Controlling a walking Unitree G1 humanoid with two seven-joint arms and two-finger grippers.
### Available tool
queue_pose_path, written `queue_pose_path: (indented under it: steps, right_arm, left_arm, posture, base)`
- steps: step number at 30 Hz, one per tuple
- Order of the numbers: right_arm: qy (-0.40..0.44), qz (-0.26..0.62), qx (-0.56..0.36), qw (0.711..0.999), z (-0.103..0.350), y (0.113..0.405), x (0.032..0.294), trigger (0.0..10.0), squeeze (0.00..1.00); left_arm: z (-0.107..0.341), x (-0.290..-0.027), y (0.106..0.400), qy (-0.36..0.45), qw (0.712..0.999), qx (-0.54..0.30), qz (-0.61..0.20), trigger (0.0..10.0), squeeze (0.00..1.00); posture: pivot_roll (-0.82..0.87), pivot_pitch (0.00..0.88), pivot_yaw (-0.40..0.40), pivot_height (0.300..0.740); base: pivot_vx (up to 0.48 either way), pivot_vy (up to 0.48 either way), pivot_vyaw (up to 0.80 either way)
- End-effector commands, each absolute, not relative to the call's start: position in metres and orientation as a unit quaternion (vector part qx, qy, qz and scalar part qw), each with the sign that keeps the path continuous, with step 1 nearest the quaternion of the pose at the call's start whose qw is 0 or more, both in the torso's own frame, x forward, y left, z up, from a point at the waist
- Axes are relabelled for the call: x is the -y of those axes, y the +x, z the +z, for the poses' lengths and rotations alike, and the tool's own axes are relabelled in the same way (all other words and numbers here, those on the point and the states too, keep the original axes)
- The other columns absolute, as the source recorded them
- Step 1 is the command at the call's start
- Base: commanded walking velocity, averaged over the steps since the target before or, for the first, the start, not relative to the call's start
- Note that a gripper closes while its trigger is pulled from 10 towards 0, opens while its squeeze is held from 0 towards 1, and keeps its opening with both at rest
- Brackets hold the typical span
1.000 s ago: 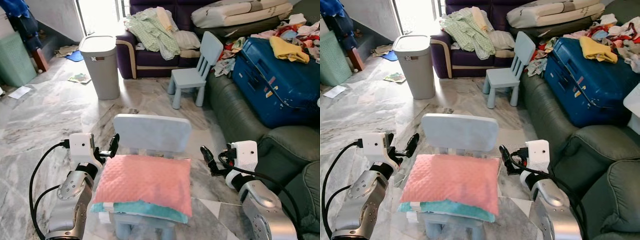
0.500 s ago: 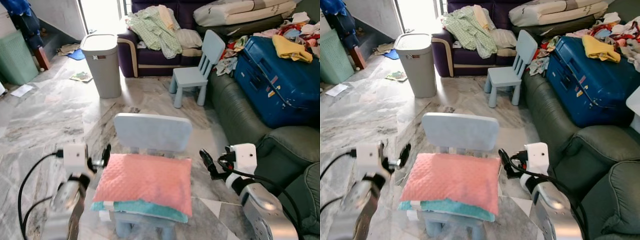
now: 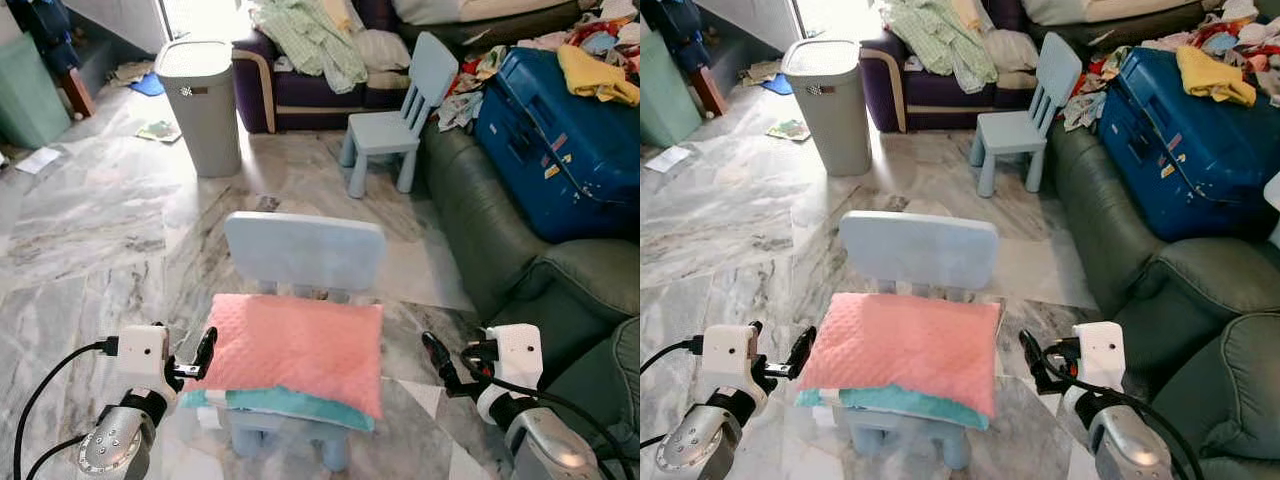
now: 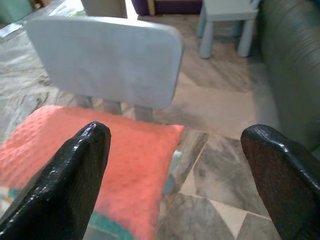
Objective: Move the pillow to the sofa
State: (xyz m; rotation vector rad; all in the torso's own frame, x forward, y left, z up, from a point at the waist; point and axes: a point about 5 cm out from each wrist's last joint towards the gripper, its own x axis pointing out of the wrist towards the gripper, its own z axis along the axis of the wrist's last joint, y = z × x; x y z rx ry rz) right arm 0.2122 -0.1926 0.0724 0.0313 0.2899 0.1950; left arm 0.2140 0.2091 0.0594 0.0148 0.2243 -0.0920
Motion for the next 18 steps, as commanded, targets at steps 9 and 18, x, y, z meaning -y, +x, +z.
queue_pose_path:
  steps: [9,18]
  right_arm:
    - [0.006,0.115,-0.151,0.982,0.074,0.202,0.195,10.0,0.0]
    - [0.006,0.132,-0.154,0.979,0.078,0.199,0.188,10.0,0.0]
  left_arm:
    - [0.06,-0.213,0.195,0.014,0.99,-0.131,-0.054,10.0,0.0]
    - [0.061,-0.213,0.188,0.015,0.988,-0.141,-0.055,10.0,0.0]
  posture:
    - [-0.03,0.169,-0.016,0.74]
    - [-0.02,0.193,-0.022,0.699]
  base:
    - [0.0,0.0,0.0]
    - [0.0,0.0,0.0]
